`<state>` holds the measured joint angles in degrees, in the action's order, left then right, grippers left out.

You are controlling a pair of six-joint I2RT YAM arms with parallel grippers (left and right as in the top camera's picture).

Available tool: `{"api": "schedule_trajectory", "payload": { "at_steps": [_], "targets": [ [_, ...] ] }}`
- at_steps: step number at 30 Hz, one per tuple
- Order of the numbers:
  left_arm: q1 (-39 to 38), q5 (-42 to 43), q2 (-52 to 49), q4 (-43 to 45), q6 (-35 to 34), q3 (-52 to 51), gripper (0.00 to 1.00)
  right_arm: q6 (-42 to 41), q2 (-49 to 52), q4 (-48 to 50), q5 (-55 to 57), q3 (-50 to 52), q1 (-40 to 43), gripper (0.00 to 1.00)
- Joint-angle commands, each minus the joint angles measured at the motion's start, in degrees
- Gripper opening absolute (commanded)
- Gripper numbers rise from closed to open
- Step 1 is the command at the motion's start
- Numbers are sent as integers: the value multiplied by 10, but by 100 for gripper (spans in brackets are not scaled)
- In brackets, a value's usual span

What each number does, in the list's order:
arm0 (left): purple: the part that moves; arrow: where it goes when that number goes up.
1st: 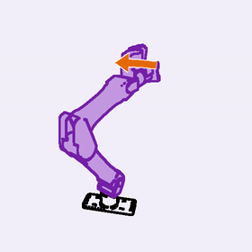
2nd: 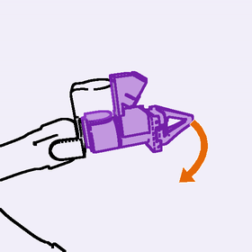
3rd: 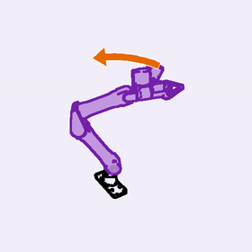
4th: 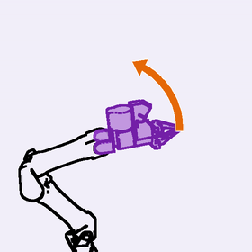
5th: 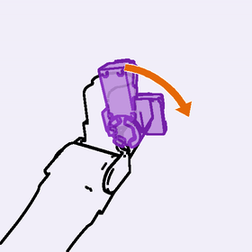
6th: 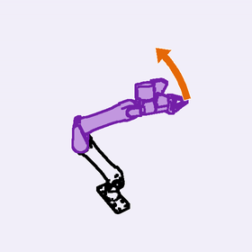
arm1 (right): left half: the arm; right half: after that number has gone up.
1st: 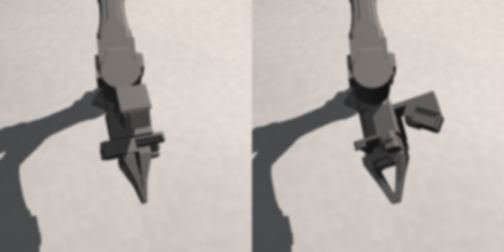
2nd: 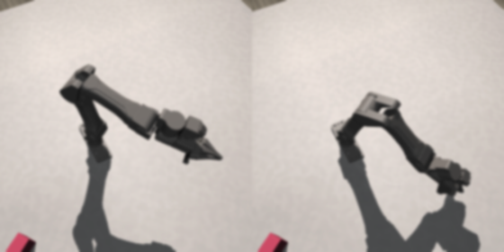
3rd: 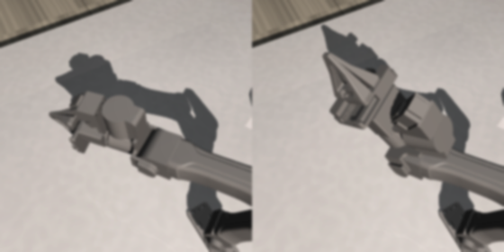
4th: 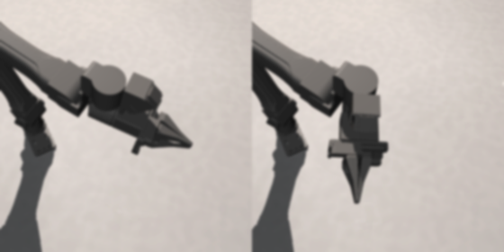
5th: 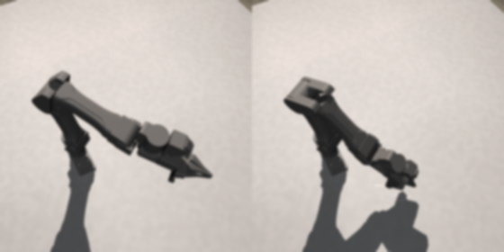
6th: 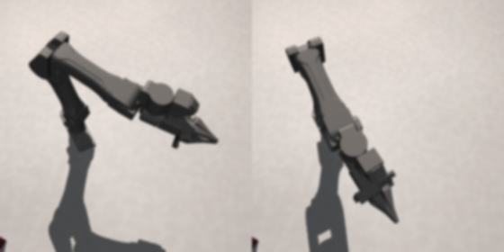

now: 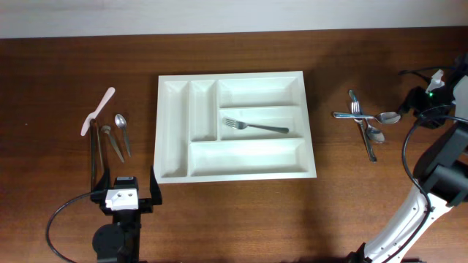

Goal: Pack container

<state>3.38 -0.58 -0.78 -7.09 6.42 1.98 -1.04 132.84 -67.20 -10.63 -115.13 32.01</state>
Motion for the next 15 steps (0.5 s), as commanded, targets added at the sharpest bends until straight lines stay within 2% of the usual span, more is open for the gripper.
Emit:
{"api": "schedule_trajectory", "payload": {
  "at_steps": [1, 10, 15],
  "targets": [
    [-2, 7, 5, 2, 1, -4, 99, 6, 2, 7, -19, 5, -7, 61],
    [-2, 7, 5, 2, 1, -4, 99, 31, 40, 41, -170, 5, -4, 62],
    [-2, 7, 5, 2, 1, -4, 99, 31, 45, 47, -178, 5, -4, 62]
  ]
}}
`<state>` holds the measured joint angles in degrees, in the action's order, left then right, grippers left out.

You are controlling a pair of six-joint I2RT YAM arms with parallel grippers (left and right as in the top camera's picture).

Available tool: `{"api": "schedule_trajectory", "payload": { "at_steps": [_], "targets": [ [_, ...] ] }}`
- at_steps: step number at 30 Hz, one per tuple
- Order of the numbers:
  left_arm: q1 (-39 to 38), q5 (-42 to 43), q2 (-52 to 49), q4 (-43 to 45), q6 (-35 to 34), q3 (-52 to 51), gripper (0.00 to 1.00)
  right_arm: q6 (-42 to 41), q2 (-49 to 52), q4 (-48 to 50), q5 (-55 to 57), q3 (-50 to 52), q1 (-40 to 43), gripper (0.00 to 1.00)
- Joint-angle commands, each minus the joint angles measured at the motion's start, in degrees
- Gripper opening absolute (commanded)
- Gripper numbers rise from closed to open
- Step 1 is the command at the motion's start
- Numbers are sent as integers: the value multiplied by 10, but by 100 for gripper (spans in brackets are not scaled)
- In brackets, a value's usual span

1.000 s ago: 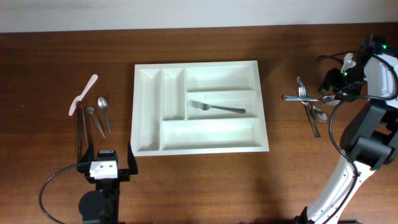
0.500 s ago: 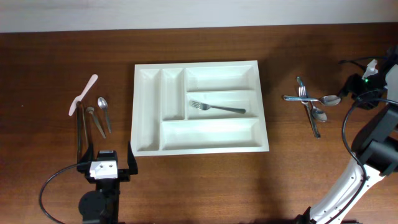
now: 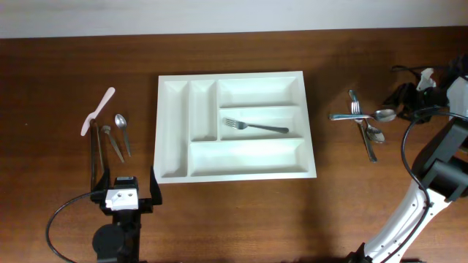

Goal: Pack container

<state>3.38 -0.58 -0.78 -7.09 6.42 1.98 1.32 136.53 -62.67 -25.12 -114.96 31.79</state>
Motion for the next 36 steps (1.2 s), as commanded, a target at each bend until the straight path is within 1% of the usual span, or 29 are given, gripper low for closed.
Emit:
{"api": "schedule_trajectory", "payload": {
  "at_steps": [1, 9, 25, 27, 30, 36],
  "targets": [
    [-2, 7, 5, 2, 1, -4, 99, 7, 9, 2, -33, 3, -2, 62],
    [-2, 7, 5, 2, 1, -4, 99, 7, 9, 2, -27, 4, -2, 62],
    [-2, 7, 5, 2, 1, -4, 99, 5, 47, 21, -40, 11, -4, 57],
    [-2, 7, 5, 2, 1, -4, 99, 5, 47, 28, -44, 12, -4, 53],
    [-2, 7, 5, 2, 1, -4, 99, 3, 47, 37, -47, 12, -6, 39],
    [-2, 7, 5, 2, 1, -4, 99, 3, 47, 43, -47, 12, -13, 22]
  ]
}}
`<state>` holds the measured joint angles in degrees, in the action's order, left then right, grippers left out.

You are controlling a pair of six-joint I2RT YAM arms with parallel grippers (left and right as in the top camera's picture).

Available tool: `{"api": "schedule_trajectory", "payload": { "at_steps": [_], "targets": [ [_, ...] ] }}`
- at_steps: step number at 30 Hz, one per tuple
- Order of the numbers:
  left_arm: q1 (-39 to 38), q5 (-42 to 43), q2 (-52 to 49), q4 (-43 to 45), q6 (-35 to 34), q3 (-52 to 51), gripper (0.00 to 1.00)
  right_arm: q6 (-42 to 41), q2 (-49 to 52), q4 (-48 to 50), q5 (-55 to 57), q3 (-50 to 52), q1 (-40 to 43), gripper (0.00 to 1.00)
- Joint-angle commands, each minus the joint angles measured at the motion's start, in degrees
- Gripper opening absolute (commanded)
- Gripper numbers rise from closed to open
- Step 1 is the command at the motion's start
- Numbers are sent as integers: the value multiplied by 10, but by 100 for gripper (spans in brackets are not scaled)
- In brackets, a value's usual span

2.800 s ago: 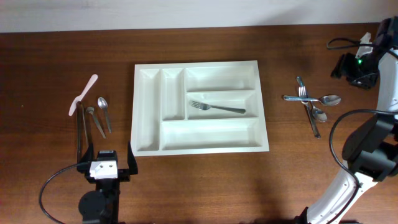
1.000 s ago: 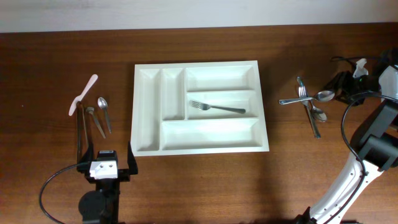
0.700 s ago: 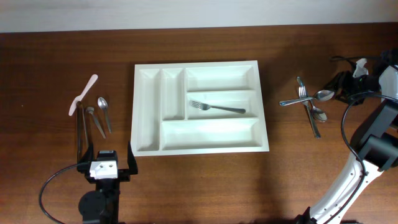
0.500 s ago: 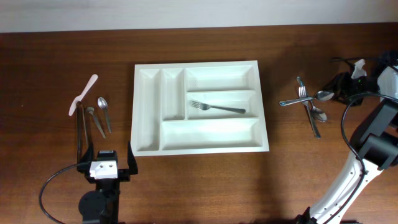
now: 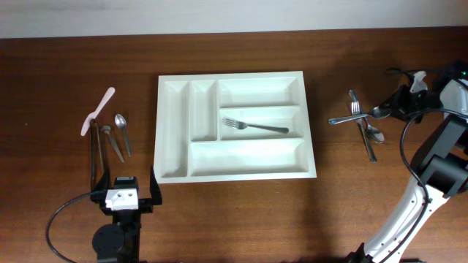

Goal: Pack container

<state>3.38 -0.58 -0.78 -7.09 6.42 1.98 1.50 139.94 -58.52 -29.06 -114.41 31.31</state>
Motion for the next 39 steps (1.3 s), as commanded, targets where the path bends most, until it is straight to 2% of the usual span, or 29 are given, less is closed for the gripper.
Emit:
{"api": "schedule_trajectory", "payload": {
  "at_steps": [1, 3, 5, 11, 20, 31, 39],
  "targets": [
    [-2, 7, 5, 2, 1, -4, 99, 2, 13, 3, -8, 6, -9, 17],
    [-2, 7, 5, 2, 1, -4, 99, 2, 13, 3, -8, 6, -10, 6],
    [-2, 7, 5, 2, 1, -4, 99, 1, 13, 2, -8, 6, -10, 4],
    [-2, 7, 5, 2, 1, -4, 99, 2, 13, -2, -11, 6, -10, 4],
    [-2, 7, 5, 2, 1, -4, 99, 2, 11, -4, -77, -7, -8, 4],
    [-2, 7, 5, 2, 1, -4, 99, 6, 4, -8, -143, -71, -9, 4],
    [-2, 7, 5, 2, 1, -4, 99, 13, 4, -5, -257, -132, -12, 4]
  ]
}}
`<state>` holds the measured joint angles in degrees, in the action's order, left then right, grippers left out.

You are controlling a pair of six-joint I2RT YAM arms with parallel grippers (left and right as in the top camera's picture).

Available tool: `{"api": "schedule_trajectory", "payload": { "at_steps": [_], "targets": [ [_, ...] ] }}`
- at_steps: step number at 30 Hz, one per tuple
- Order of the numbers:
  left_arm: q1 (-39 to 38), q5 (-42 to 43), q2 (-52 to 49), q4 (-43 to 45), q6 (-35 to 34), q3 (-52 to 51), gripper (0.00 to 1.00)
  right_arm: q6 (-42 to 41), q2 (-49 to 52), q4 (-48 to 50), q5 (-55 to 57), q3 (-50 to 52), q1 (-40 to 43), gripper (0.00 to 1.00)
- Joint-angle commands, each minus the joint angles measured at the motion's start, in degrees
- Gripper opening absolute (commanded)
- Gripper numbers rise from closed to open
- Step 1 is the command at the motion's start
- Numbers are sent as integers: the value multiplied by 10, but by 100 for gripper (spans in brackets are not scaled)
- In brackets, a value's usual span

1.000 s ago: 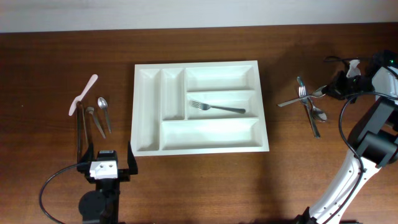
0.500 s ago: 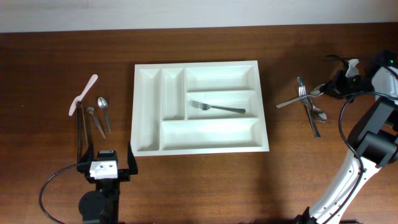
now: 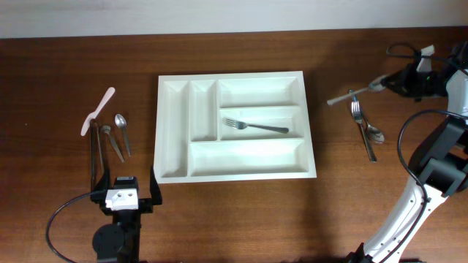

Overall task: Pack container
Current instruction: 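Carry the spoon with the right gripper into the tray's upper compartment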

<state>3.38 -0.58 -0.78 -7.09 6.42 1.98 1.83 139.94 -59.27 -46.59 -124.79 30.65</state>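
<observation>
A white cutlery tray (image 3: 174,131) with several compartments lies mid-table. One fork (image 3: 256,126) rests in its middle right compartment. Right of the tray, my right gripper (image 3: 387,82) is shut on a metal spoon (image 3: 355,93), gripping it near the bowl end. The spoon hangs above the table, its handle pointing left toward the tray. Below it a fork (image 3: 356,109), another spoon (image 3: 374,134) and a long utensil lie together on the wood. My left gripper (image 3: 124,191) sits at the front left, open and holding nothing.
Left of the tray lie a pink utensil (image 3: 99,111), two small spoons (image 3: 121,131) and a dark, thin utensil (image 3: 93,157). The right arm's white links and cable (image 3: 431,175) stand at the right edge. A pale wall borders the table's far side.
My right gripper has moved up the frame and a little right with the spoon. The spoon is now clear of the pile of cutlery it was lying across.
The spoon lay across the right-hand cutlery pile with my right gripper at its bowl end. At the following moments the gripper was shut on it and the spoon was tilting off the pile. Now it hangs free behind the pile. The left arm never moved.
</observation>
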Motion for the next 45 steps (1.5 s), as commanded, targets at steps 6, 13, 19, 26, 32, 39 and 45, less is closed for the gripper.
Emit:
{"api": "schedule_trajectory", "payload": {
  "at_steps": [6, 13, 19, 26, 32, 39, 45],
  "targets": [
    [-2, 7, 5, 2, 1, -4, 99, 9, 3, 2, -132, -77, -36, 4],
    [-2, 7, 5, 2, 1, -4, 99, -7, 3, 31, -125, -109, -123, 4],
    [-2, 7, 5, 2, 1, -4, 99, -42, 3, 61, -41, -109, -204, 4],
    [-2, 7, 5, 2, 1, -4, 99, -146, 4, 96, 80, -109, -275, 4],
    [-2, 7, 5, 2, 1, -4, 99, -295, 3, 111, 239, -109, -332, 4],
    [-2, 7, 5, 2, 1, -4, 99, -381, 4, 100, 334, -109, -392, 4],
    [-2, 7, 5, 2, 1, -4, 99, -390, 4, 35, 389, -109, -417, 4]
  ]
}}
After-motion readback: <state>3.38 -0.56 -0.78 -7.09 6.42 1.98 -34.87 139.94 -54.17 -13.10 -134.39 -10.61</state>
